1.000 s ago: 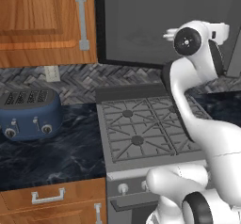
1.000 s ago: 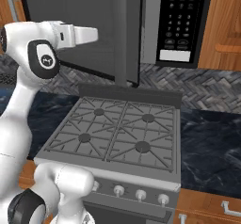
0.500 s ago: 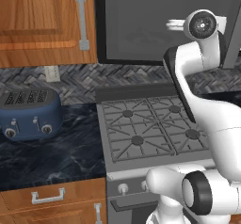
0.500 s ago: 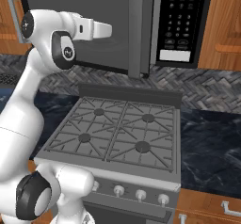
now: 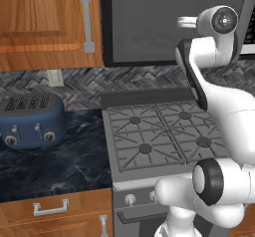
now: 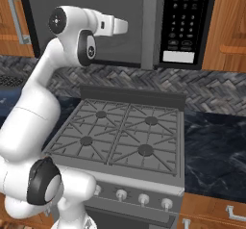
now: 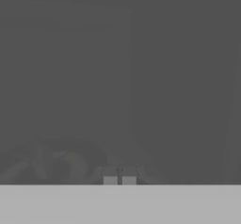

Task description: Transport the fish from the fridge to the microwave and turn on the microwave.

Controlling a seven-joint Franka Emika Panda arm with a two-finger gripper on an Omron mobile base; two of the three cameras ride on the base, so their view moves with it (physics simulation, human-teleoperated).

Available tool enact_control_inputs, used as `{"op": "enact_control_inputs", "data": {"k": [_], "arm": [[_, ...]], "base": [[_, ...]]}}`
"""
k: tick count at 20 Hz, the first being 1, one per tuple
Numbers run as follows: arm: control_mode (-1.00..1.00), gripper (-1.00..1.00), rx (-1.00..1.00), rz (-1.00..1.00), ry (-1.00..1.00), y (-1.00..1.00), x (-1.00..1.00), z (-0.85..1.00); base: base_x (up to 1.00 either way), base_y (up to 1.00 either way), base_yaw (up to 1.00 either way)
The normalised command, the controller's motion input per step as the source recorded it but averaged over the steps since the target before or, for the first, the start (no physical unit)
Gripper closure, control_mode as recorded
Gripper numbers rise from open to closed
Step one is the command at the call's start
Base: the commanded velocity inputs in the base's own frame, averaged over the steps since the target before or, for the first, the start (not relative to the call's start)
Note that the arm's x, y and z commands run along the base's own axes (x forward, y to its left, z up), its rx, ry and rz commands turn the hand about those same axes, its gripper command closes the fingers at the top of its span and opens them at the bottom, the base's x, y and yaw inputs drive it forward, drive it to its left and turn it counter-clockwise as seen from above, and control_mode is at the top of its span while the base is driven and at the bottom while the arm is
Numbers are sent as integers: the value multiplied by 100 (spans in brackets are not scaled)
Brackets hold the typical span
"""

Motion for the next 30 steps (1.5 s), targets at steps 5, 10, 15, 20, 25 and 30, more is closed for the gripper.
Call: {"op": "enact_control_inputs", "data": {"k": [5, 10, 15, 20, 25, 30], "arm": [[-100, 100, 0, 12, 0, -17, 42, 0], [-100, 100, 3, 9, 0, -17, 46, 0], [-100, 100, 5, 6, 0, -12, 45, 0], [-100, 100, 7, 1, 0, -3, 29, 0], [-100, 100, 5, 0, 0, -1, 1, 0], [-100, 100, 7, 0, -3, -1, -19, 0]], "base": [[0, 0, 0], [0, 0, 0], [0, 0, 0], [0, 0, 0], [0, 0, 0], [0, 0, 0]]}}
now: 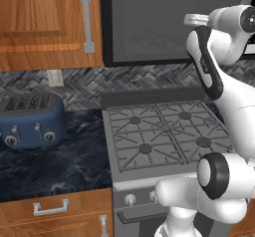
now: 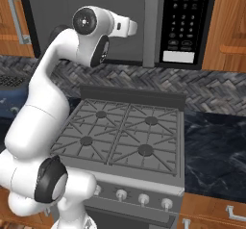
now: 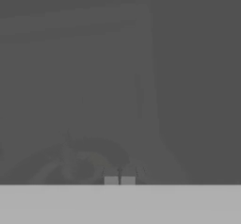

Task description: Transport the fish from the fridge to the microwave and turn on the microwave.

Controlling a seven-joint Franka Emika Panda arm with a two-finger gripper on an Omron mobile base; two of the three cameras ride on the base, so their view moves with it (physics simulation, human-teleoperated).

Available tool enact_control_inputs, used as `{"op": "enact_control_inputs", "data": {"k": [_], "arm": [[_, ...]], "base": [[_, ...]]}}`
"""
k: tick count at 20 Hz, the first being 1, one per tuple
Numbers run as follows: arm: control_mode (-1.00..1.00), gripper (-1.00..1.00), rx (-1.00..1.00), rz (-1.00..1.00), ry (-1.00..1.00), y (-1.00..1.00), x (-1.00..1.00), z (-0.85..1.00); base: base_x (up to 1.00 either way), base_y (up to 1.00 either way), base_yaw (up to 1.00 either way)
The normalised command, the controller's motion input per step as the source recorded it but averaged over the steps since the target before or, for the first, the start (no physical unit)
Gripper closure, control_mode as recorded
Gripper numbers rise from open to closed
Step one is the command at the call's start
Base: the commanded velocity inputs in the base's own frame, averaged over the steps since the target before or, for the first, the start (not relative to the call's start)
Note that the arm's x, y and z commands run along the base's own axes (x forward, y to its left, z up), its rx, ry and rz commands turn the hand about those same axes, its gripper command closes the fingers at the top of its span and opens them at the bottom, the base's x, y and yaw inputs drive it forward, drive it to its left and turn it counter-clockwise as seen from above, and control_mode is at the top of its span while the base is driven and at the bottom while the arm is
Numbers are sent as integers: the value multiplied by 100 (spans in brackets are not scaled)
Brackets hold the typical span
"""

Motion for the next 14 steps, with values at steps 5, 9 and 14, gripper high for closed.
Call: {"op": "enact_control_inputs", "data": {"k": [5, 9, 14], "arm": [[-100, 100, 6, -3, -10, -9, -66, 9], [-100, 100, 3, -4, -13, -11, -78, 15], [-100, 100, 8, -6, -2, -22, -59, 9]], "base": [[0, 0, 0], [0, 0, 0], [0, 0, 0]]}}
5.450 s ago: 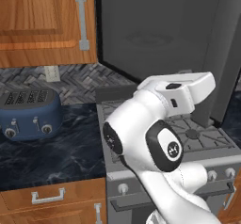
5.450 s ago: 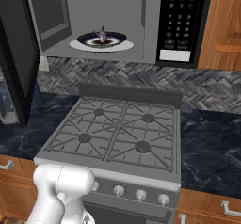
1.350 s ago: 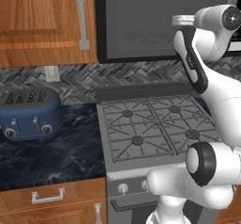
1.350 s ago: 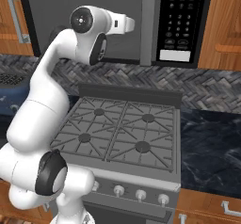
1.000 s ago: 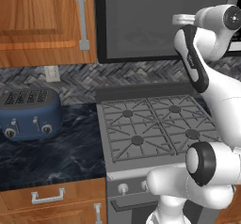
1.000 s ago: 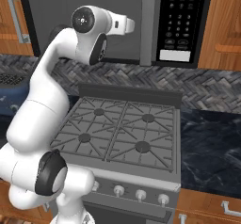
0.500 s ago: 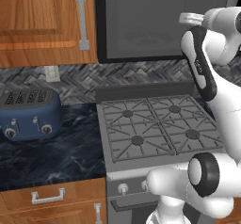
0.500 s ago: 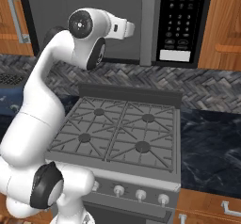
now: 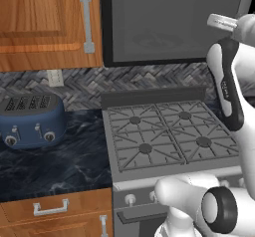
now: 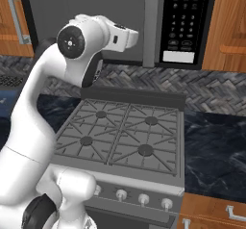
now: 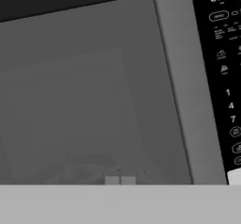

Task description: Transport the fish from the fridge to the microwave and turn on the microwave.

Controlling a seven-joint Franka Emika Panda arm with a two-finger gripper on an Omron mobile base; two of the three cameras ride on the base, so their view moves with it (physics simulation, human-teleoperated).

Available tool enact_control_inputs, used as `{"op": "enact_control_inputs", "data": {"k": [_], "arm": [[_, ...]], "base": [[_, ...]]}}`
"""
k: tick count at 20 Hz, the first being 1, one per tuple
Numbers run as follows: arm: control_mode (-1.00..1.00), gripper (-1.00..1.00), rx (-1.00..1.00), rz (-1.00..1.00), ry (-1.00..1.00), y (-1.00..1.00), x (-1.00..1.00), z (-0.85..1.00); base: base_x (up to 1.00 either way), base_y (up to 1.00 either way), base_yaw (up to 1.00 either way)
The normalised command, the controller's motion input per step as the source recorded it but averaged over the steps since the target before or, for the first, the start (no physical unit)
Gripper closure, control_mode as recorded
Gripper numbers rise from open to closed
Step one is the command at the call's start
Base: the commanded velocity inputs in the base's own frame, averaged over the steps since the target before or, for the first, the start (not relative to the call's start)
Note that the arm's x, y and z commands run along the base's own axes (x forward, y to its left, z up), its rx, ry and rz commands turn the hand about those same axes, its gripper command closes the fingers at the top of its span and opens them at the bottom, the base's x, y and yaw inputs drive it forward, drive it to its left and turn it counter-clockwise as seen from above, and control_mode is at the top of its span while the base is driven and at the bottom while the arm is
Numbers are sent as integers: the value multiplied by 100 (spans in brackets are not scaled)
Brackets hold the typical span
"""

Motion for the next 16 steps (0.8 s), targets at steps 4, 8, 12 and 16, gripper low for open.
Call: {"op": "enact_control_inputs", "data": {"k": [4, 8, 12, 16], "arm": [[-100, 100, 17, -8, 0, -32, -38, 0], [-100, 100, 20, -8, 0, -33, -36, 0], [-100, 100, 27, -8, 5, -35, -18, 0], [-100, 100, 27, -7, 2, -39, -5, 0]], "base": [[0, 0, 0], [0, 0, 0], [0, 0, 0], [0, 0, 0]]}}
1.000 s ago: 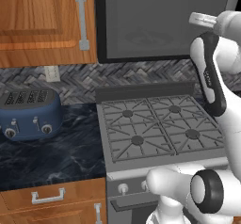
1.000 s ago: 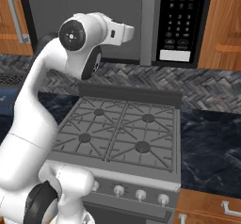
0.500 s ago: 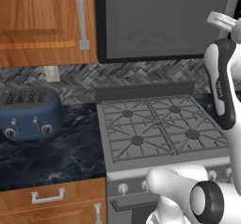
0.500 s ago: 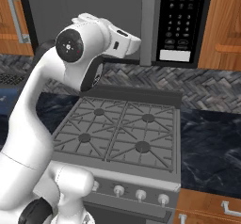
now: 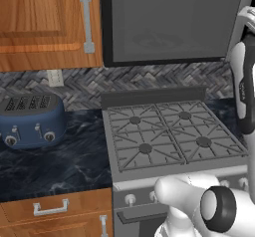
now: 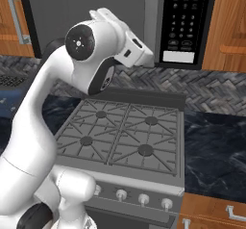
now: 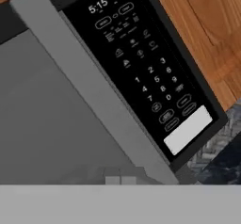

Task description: Transport the fish from the fridge to the microwave and turn on the microwave.

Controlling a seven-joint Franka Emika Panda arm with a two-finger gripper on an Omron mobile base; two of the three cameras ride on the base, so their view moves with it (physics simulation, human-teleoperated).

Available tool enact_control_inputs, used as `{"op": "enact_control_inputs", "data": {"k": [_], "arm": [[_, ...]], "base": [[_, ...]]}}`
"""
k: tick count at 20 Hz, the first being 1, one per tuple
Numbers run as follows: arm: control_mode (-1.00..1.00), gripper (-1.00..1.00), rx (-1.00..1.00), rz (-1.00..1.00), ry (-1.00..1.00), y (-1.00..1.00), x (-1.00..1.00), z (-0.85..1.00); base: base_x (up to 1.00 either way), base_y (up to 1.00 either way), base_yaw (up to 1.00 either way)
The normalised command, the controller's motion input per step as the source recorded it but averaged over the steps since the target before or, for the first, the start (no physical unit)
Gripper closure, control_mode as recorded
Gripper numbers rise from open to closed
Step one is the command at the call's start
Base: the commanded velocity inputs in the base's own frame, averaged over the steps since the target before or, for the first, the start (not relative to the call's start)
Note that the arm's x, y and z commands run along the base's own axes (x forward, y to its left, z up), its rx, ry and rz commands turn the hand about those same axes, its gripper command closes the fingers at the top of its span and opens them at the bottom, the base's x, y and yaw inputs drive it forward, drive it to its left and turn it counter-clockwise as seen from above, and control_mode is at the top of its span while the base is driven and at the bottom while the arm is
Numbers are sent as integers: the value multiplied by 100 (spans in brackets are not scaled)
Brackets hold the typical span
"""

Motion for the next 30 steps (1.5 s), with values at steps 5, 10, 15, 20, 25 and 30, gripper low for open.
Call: {"op": "enact_control_inputs", "data": {"k": [5, 10, 15, 20, 25, 30], "arm": [[-100, 100, 24, -4, 0, -40, 0, 0], [-100, 100, 20, 0, 0, -35, 0, -2], [-100, 100, 16, 0, 0, -30, 0, -16], [-100, 100, 16, 0, 0, -28, 0, -23], [-100, 100, 18, 0, 0, -22, 0, -21], [-100, 100, 13, 0, -4, -5, 0, -16]], "base": [[0, 0, 0], [0, 0, 0], [0, 0, 0], [0, 0, 0], [0, 0, 0], [0, 0, 0]]}}
